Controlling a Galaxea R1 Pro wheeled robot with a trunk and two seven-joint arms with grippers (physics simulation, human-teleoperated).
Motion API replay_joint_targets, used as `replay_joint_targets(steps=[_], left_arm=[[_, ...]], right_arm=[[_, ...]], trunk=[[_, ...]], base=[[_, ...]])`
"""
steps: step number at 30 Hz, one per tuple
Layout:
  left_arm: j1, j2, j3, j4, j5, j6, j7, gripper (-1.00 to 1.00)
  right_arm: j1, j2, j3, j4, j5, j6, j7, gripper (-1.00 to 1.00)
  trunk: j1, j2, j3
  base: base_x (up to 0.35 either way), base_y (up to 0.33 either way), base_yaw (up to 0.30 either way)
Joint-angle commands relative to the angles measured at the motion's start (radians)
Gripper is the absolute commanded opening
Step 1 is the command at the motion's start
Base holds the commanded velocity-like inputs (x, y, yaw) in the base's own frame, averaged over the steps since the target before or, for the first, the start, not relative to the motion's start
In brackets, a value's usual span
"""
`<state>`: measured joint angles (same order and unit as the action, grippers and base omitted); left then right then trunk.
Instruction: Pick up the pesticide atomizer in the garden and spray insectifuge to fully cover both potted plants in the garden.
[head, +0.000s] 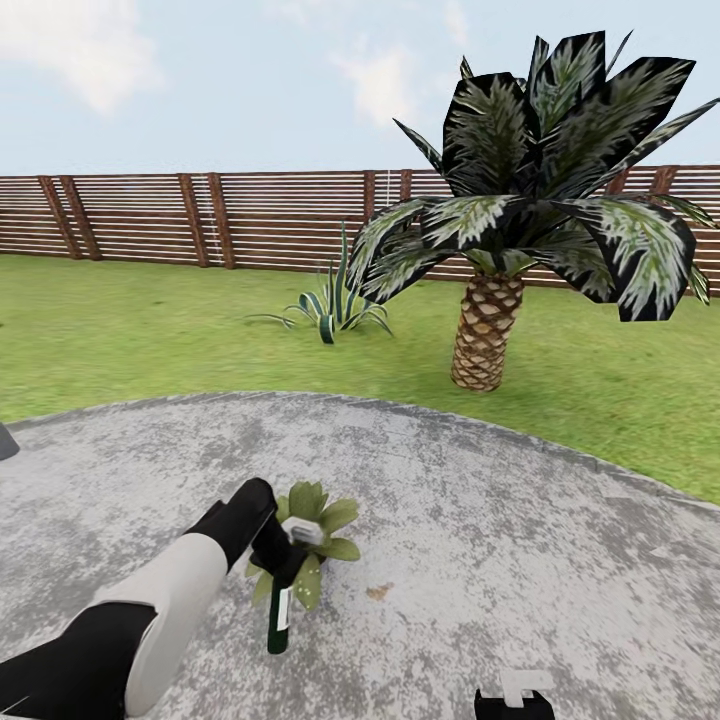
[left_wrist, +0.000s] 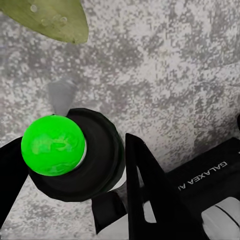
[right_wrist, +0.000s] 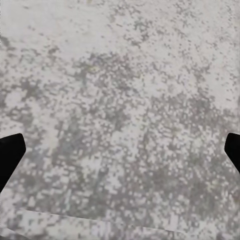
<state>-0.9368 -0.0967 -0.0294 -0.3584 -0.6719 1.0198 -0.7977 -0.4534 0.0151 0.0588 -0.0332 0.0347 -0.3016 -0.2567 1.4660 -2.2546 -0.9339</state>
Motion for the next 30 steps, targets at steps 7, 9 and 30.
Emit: replay_joint_targets(steps=[7, 9, 30], left_arm=[[-0.003, 0.014, -0.004, -0.002, -0.082, 0.003, -0.009, -1.00], [-0.003, 0.015, -0.005, -0.002, -0.087, 0.003, -0.009, -1.00], [-0.012, 0.060, -0.003, -0.013, -0.090, 0.005, -0.009, -1.00]], right_arm=[[-0.001, 0.002, 0.006, 0.001, 0.002, -0.001, -0.008, 1.00], [-0.001, 0.003, 0.006, 0.000, 0.002, -0.001, -0.009, 1.00], [-0.001, 0.005, 0.006, 0.000, 0.002, -0.001, -0.009, 1.00]], trunk=[[0.000, 0.000, -0.001], [0.000, 0.000, -0.001], [0.000, 0.000, -0.001]], base=[[0.000, 0.000, 0.000], [0.000, 0.000, 0.000], [0.022, -0.021, 0.075]])
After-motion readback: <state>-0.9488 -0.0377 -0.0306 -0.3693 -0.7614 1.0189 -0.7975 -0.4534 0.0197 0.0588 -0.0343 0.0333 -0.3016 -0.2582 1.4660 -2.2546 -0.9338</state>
